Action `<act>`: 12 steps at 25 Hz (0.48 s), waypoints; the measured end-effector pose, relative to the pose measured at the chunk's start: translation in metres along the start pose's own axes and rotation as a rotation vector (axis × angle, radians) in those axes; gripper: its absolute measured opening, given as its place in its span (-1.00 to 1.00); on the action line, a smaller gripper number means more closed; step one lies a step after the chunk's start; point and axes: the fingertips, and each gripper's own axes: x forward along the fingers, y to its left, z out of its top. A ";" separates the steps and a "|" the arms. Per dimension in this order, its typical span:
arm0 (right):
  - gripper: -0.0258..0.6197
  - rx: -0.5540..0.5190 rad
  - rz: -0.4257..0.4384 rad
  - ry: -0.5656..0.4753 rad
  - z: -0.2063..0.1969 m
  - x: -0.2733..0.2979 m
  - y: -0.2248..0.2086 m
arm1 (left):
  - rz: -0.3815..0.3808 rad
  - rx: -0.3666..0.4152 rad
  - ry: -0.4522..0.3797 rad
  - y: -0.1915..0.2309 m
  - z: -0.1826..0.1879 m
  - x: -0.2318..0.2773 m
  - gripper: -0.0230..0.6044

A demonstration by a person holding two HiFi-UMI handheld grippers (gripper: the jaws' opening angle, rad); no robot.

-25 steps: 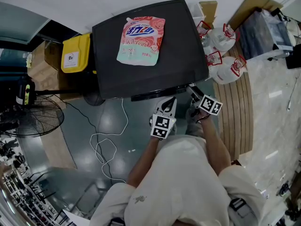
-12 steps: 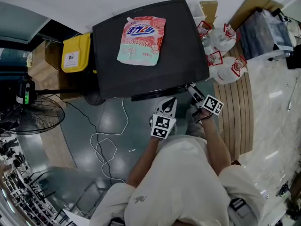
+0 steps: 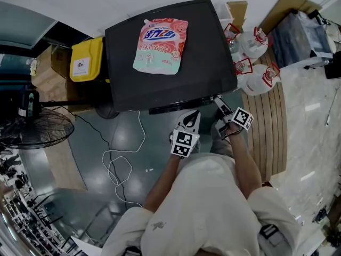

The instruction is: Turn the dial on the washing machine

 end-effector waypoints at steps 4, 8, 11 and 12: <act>-0.06 0.030 0.021 -0.002 -0.001 -0.001 -0.002 | 0.001 0.000 0.003 0.000 -0.002 0.000 -0.88; -0.06 0.033 0.027 -0.002 0.001 0.000 -0.002 | 0.003 -0.002 0.005 0.001 -0.002 0.000 -0.88; -0.06 0.049 0.031 0.001 0.000 0.001 -0.001 | 0.003 0.001 0.004 0.001 -0.001 -0.001 -0.88; -0.05 0.048 0.034 0.002 -0.001 0.001 0.000 | 0.003 0.001 0.003 0.000 -0.001 -0.001 -0.89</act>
